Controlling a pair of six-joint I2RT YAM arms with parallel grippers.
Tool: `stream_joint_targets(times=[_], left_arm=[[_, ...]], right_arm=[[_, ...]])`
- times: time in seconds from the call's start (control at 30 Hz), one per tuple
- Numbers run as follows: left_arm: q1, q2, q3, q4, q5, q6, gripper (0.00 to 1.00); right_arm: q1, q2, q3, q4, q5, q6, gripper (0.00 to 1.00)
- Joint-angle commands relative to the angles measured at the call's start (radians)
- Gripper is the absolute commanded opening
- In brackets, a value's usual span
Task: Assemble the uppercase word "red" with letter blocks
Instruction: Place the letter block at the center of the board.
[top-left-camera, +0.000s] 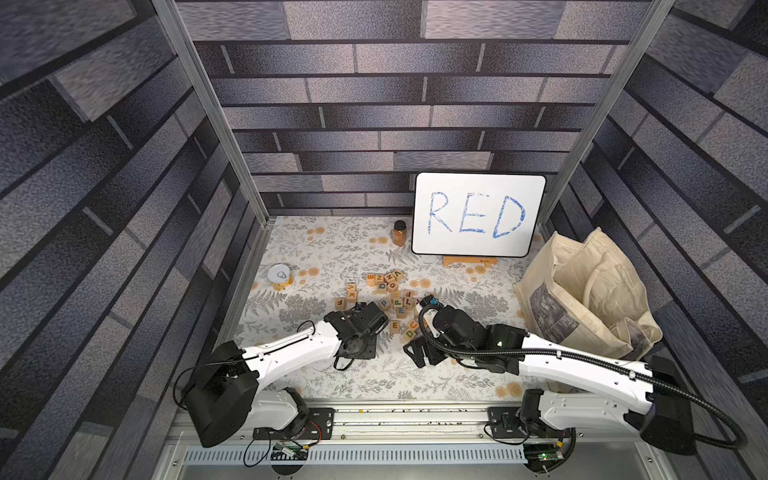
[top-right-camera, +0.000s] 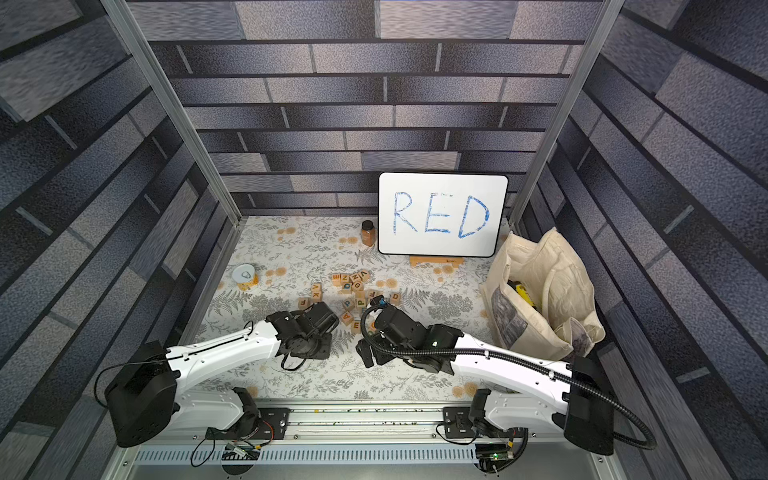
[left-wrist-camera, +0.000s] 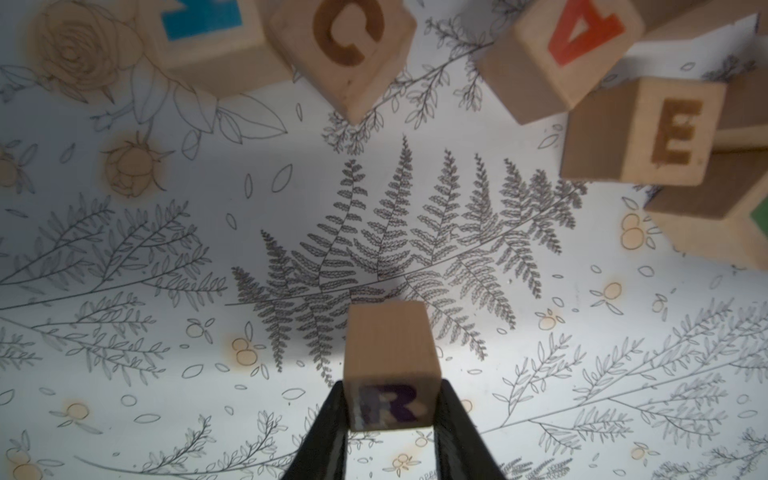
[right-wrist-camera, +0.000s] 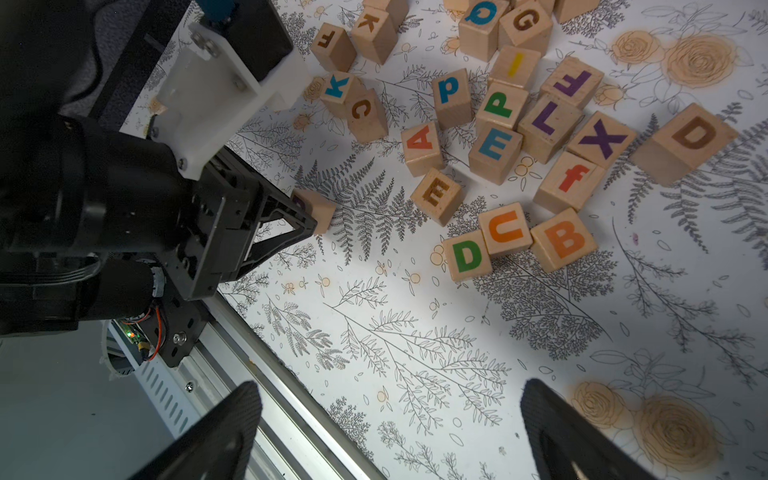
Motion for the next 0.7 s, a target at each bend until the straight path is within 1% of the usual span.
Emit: stream_joint_targets(times=[0.0, 0.13, 0.23, 0.37, 0.43, 0.53, 0.6, 0.67], left_arm=[[-0.01, -0.015, -0.021, 0.013, 0.007, -0.024, 0.19], [-0.01, -0.01, -0.037, 0.027, 0.01, -0.031, 0.22], [-0.011, -0.007, -0.041, 0.035, 0.017, -0.036, 0.26], [-0.01, -0.01, -0.047, 0.038, 0.019, -0.042, 0.33], [-0.01, -0.014, -0.051, 0.038, 0.019, -0.042, 0.39], [-0.01, -0.022, -0.05, 0.034, 0.016, -0.039, 0.41], [-0.008, -0.025, -0.046, 0.034, 0.014, -0.036, 0.45], [-0.004, -0.026, -0.039, 0.034, 0.015, -0.033, 0.51]], right_arm=[[0.016, 0.01, -0.011, 0.01, 0.027, 0.019, 1.0], [0.019, 0.014, -0.005, 0.006, 0.033, 0.019, 1.0], [0.021, 0.019, 0.0, 0.004, 0.035, 0.02, 1.0], [0.021, 0.026, 0.007, 0.003, 0.037, 0.019, 1.0], [0.021, 0.029, 0.008, 0.001, 0.04, 0.019, 1.0], [0.021, 0.029, 0.013, 0.0, 0.045, 0.017, 1.0], [0.022, 0.03, 0.015, -0.002, 0.047, 0.017, 1.0], [0.022, 0.033, 0.018, -0.003, 0.049, 0.016, 1.0]])
